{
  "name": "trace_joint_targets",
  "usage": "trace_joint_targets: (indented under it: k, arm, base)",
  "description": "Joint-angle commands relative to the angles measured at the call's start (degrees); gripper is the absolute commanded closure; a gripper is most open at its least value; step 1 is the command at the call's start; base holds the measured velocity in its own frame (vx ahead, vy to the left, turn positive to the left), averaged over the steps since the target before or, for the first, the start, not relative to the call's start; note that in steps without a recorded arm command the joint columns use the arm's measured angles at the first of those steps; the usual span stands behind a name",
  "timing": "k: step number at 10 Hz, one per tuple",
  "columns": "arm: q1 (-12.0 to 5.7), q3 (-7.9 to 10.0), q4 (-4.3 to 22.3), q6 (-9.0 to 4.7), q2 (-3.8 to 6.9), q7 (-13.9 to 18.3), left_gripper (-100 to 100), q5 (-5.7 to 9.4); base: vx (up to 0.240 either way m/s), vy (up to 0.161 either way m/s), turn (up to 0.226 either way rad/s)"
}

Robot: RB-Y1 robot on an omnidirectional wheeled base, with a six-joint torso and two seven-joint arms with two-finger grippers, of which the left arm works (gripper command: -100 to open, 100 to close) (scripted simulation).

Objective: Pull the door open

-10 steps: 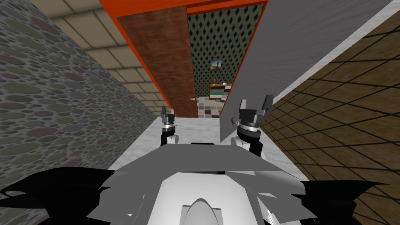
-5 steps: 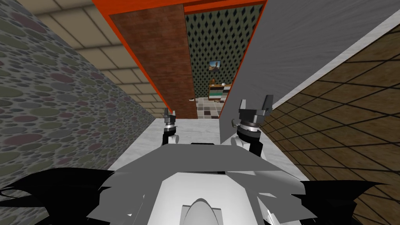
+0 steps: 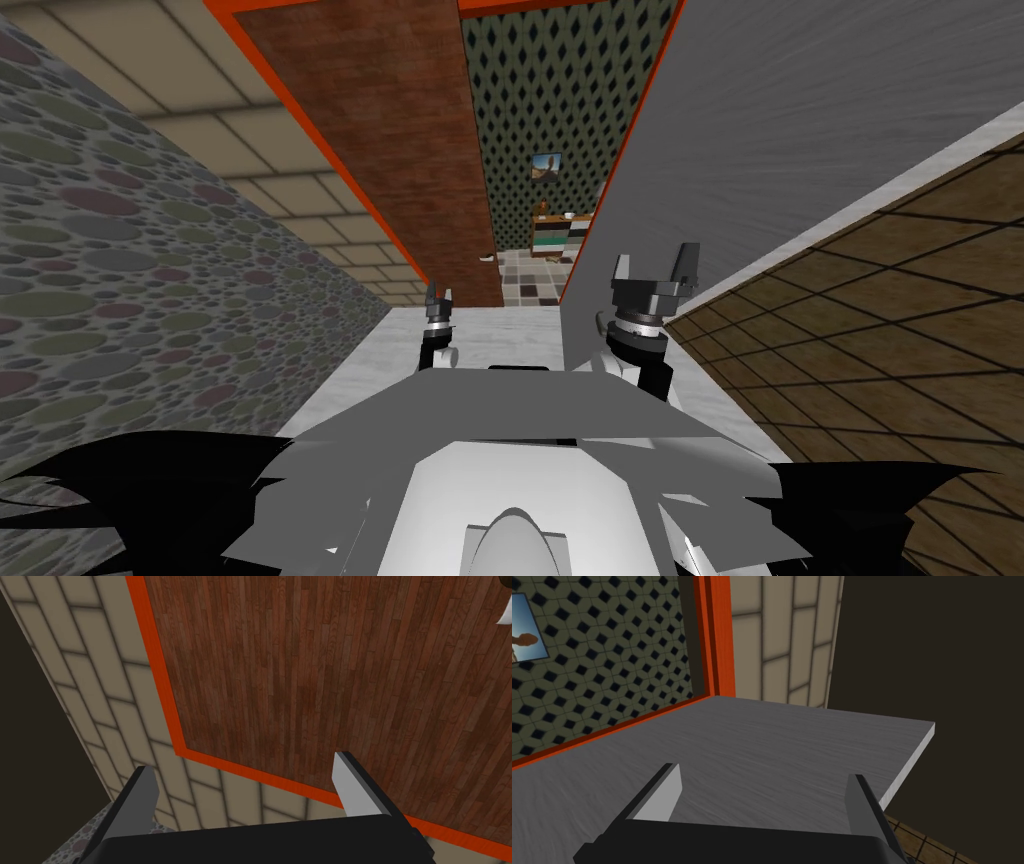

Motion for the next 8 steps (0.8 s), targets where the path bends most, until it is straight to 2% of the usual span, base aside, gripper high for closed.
trace_joint_targets:
  k: [1,8]
  arm:
    - [-0.4,0.11,1.88,-0.31,0.28,0.17,-100,-0.03]
    - [-2.44,0.81,10.45,-1.8,1.66,1.04,-100,-0.01]
  base:
    - [0.096,0.014,-0.043]
    - [0.101,0.005,-0.045]
